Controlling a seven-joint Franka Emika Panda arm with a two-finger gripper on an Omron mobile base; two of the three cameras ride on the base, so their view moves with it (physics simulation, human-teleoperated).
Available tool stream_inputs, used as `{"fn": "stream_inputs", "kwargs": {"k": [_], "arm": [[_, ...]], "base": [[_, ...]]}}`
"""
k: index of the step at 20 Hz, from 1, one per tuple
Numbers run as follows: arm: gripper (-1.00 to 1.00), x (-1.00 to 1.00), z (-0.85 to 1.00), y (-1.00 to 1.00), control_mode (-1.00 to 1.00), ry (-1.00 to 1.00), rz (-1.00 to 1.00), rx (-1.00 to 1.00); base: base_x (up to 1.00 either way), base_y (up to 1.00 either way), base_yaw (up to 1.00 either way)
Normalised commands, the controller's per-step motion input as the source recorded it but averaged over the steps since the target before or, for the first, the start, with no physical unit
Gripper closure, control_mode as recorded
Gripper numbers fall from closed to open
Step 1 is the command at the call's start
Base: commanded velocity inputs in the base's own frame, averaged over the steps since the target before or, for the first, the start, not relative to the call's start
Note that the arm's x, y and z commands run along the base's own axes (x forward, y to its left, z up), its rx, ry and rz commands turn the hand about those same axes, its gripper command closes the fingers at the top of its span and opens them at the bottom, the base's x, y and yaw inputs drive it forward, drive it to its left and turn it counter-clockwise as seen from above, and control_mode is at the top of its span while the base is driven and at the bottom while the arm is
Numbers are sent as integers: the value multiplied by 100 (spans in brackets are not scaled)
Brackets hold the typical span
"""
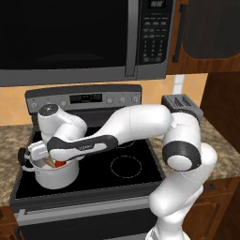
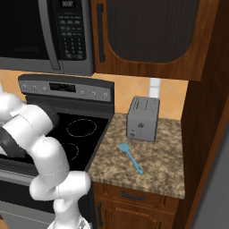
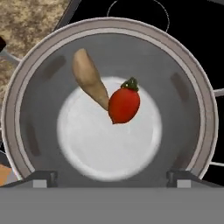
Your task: Put the sweet potato and tomato in the pot. Retrieve the spatula and lightly stir the vegetables in the pot.
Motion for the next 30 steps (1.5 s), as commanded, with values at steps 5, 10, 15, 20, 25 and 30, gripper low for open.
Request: {"fn": "stream_inputs", "kwargs": {"k": [5, 10, 15, 20, 25, 30], "arm": [[-100, -56, 39, -78, -100, -8, 0, 11], [-100, -44, 64, -69, -100, 0, 0, 9], [-100, -69, 52, -86, -100, -1, 0, 8], [-100, -76, 22, -100, -100, -5, 1, 12], [-100, -46, 15, -100, -100, -3, 0, 17], [-100, -12, 27, -100, -100, -6, 0, 14]], "base": [[0, 0, 0], [0, 0, 0], [0, 0, 0], [0, 0, 0], [0, 0, 0], [0, 0, 0]]}}
